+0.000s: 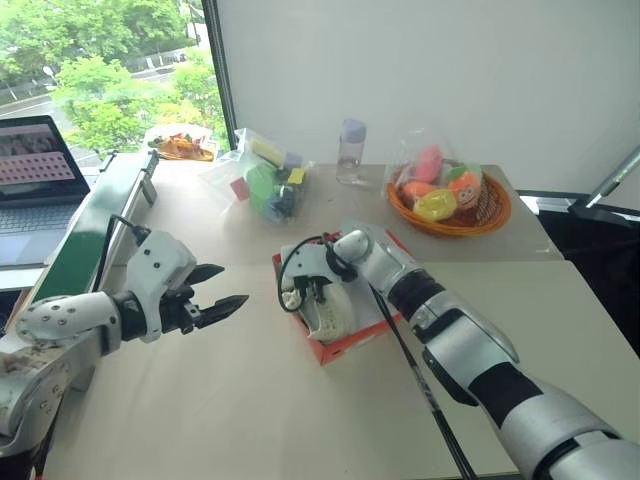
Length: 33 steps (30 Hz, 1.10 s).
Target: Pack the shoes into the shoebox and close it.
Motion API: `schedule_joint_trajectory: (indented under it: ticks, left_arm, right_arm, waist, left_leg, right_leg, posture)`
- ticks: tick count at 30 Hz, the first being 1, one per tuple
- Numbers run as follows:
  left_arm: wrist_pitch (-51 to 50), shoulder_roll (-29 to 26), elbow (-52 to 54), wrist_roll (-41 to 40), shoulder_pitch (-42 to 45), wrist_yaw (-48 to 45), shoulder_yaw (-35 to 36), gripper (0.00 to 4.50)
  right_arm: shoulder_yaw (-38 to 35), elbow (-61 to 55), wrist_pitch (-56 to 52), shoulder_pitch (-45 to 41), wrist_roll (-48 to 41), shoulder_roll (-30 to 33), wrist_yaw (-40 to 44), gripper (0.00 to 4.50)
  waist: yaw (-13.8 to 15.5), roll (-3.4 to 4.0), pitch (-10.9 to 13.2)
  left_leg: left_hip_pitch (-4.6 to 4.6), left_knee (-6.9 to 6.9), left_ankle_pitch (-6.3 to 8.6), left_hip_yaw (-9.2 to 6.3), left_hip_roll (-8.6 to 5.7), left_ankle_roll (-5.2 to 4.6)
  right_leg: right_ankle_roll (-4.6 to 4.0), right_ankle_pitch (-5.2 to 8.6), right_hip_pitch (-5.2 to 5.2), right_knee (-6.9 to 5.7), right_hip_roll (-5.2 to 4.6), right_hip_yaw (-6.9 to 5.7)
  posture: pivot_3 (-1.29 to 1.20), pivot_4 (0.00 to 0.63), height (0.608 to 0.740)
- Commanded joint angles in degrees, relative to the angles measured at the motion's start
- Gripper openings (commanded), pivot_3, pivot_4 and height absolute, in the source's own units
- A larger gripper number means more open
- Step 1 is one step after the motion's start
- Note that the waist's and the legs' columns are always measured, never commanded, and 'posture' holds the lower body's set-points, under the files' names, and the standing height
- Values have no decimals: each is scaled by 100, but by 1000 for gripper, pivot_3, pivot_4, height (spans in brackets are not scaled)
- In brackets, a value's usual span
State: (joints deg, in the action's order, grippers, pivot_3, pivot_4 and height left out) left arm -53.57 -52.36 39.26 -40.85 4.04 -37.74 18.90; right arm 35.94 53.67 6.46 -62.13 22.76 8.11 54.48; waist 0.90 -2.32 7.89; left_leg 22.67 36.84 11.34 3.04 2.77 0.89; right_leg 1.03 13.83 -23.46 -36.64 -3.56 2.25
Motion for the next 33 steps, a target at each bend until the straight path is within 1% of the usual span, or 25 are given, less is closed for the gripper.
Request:
schedule_joint_trajectory:
  ticks: [1, 3, 6, 9, 14, 15, 17, 19, 21, 22, 24, 26, 29, 31, 33]
  left_arm:
    - [171, -86, 16, 25, 159, -83, -47, 3431]
    - [193, -92, -19, 42, 230, -115, -120, 3431]
    - [209, -90, -72, 49, 326, -139, -201, 3431]
    - [222, -106, -91, 55, 347, -175, -229, 3431]
    - [224, -115, -97, 54, 373, -206, -245, 3431]
    - [225, -114, -98, 57, 384, -207, -250, 3431]
    - [219, -109, -88, 52, 388, -200, -247, 3431]
    - [221, -112, -82, 50, 367, -207, -228, 3431]
    - [224, -116, -70, 55, 336, -209, -210, 3431]
    - [228, -119, -67, 62, 330, -208, -213, 3431]
    - [238, -119, -77, 79, 352, -204, -242, 3431]
    - [244, -117, -92, 90, 392, -200, -277, 3431]
    - [253, -112, -111, 104, 433, -202, -309, 3431]
    - [261, -104, -113, 118, 449, -197, -337, 3431]
    - [270, -96, -127, 131, 471, -192, -365, 3431]
  right_arm:
    - [737, 1021, 89, 525, 1035, 461, -561, 592]
    - [854, 1111, 176, 499, 1197, 478, -858, 592]
    - [982, 1231, 208, 442, 1407, 512, -1179, 592]
    - [1095, 1257, 236, 423, 1529, 627, -971, 592]
    - [1293, 1182, 272, 465, 1761, 817, -535, 592]
    - [1113, 1158, 207, 559, 1508, 767, -177, 592]
    - [419, 1092, -276, 788, 615, 501, 708, 592]
    - [-124, 1034, -713, 856, 78, 296, 1086, 592]
    - [-781, 882, -1481, 823, -571, 70, 1452, 592]
    - [-972, 745, -1785, 821, -796, 37, 1743, 592]
    - [-1204, 527, -2237, 813, -1043, 20, 2050, 592]
    - [-1374, 419, -2609, 771, -1185, -13, 2017, 592]
    - [-1703, 551, -3033, 649, -1375, -134, 1557, 592]
    - [-1718, 716, -2921, 620, -1251, -125, 1091, 592]
    - [-1705, 818, -2829, 612, -1187, -121, 858, 592]
  waist:
    - [13, 1, 0]
    - [15, 4, -4]
    - [12, 10, -32]
    - [18, 19, -47]
    - [81, 21, -49]
    - [98, 21, -50]
    - [145, 25, -59]
    - [149, 16, -68]
    - [120, -2, -81]
    - [89, -17, -91]
    - [45, -22, -94]
    - [15, -25, -95]
    - [-26, -26, -96]
    - [-42, -28, -98]
    - [-46, -17, -91]
  left_leg:
    - [-16, 0, 1, -2, -1, 2]
    - [-43, 0, 3, -4, 1, 5]
    - [-47, 0, 3, 0, -1, 4]
    - [-45, 0, 2, -11, -4, 3]
    - [-24, 0, -1, -8, -23, -13]
    - [-24, 0, -3, -9, -25, -19]
    - [-24, 0, -5, -9, -25, -27]
    - [-26, -1, -3, -15, -16, -32]
    - [-26, -3, 5, -11, -12, -45]
    - [-26, -14, 11, -10, -11, -51]
    - [-26, -34, 27, -8, -8, -46]
    - [-24, -67, 32, -8, -11, -44]
    - [-2, -91, 27, -8, -8, -69]
    - [26, -98, 45, -11, 1, -52]
    - [64, -99, 49, -17, 5, -49]
  right_leg:
    - [16, 13, 15, 1, -1, 2]
    - [21, 20, 41, 3, -7, 7]
    - [20, 20, 42, -2, -37, 7]
    - [20, 20, 43, -3, -69, 1]
    - [20, 20, 49, 3, -92, 5]
    - [20, 21, 54, 6, -94, 5]
    - [24, 23, 67, 23, -95, 3]
    - [38, 32, 96, 53, -90, -11]
    - [62, 48, 108, 63, -93, -11]
    - [64, 49, 108, 65, -95, -10]
    - [43, 47, 105, 67, -94, -14]
    - [36, 59, 98, 67, -89, -22]
    - [46, 80, 90, 54, -75, -39]
    - [31, 93, 59, 52, -56, -48]
    - [27, 96, 26, 52, -50, -51]
  posture:
    - [0, 150, 740]
    - [0, 150, 740]
    - [0, 150, 740]
    - [0, 150, 740]
    - [0, 150, 740]
    - [0, 150, 740]
    - [0, 150, 740]
    - [0, 150, 740]
    - [0, 150, 740]
    - [0, 150, 740]
    - [0, 150, 740]
    - [0, 150, 740]
    - [0, 150, 740]
    - [0, 150, 740]
    - [0, 150, 740]
